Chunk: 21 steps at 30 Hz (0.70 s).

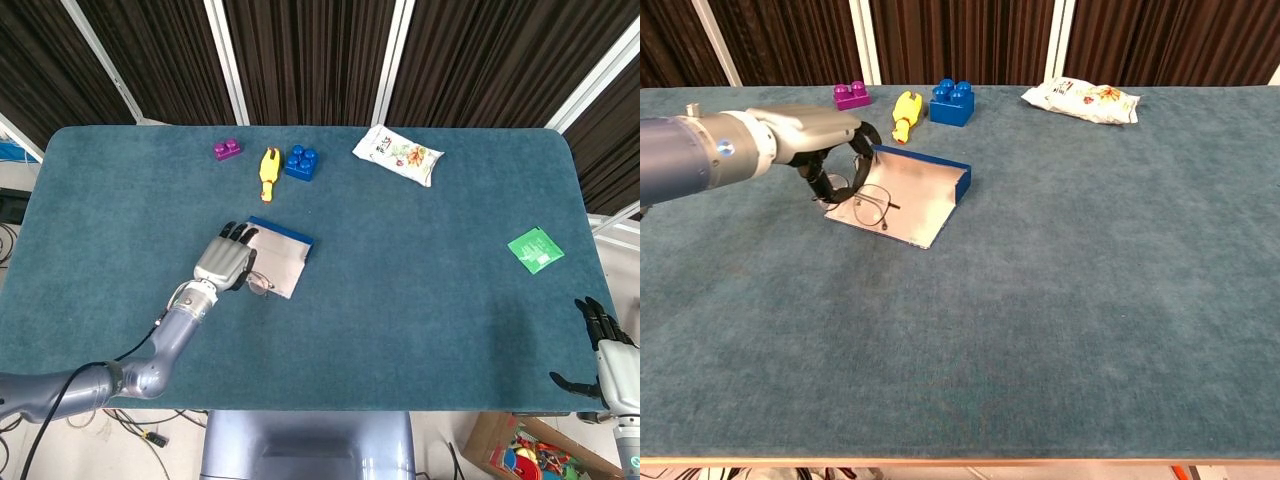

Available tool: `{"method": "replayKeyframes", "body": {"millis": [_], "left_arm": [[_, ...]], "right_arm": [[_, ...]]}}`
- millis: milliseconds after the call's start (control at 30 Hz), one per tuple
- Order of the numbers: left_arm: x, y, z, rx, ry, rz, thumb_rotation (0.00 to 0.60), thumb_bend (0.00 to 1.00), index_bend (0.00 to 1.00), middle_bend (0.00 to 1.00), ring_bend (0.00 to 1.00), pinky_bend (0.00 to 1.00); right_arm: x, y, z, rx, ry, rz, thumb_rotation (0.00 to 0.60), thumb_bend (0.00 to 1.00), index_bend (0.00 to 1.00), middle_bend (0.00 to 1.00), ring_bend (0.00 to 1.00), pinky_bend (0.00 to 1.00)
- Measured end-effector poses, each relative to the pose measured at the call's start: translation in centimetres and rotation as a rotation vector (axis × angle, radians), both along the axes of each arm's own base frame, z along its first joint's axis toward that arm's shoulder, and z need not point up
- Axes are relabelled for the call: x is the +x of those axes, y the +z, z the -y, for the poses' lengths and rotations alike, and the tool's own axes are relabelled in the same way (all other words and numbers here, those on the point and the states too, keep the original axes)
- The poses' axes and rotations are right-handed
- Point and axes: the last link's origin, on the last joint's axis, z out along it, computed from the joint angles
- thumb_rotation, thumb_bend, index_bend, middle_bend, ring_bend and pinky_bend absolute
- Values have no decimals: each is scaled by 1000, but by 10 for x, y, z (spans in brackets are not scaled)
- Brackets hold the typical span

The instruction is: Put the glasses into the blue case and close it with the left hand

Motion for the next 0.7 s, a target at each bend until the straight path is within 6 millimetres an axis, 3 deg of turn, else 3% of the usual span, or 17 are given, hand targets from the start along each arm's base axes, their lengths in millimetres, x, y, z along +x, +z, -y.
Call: {"method": "replayKeyframes", "body": {"millis": [367, 700], "left_arm": [[23, -12, -40, 34, 92, 16, 600, 466, 605, 95, 0, 0], [47, -21, -54, 45, 20, -23, 600, 467, 606, 95, 0, 0]], "right_arm": [[-2, 0, 2, -2, -15, 13, 600, 178, 0, 8, 124, 237], [-1, 0, 2, -5, -27, 18, 600, 178, 0, 8, 124, 237]]}}
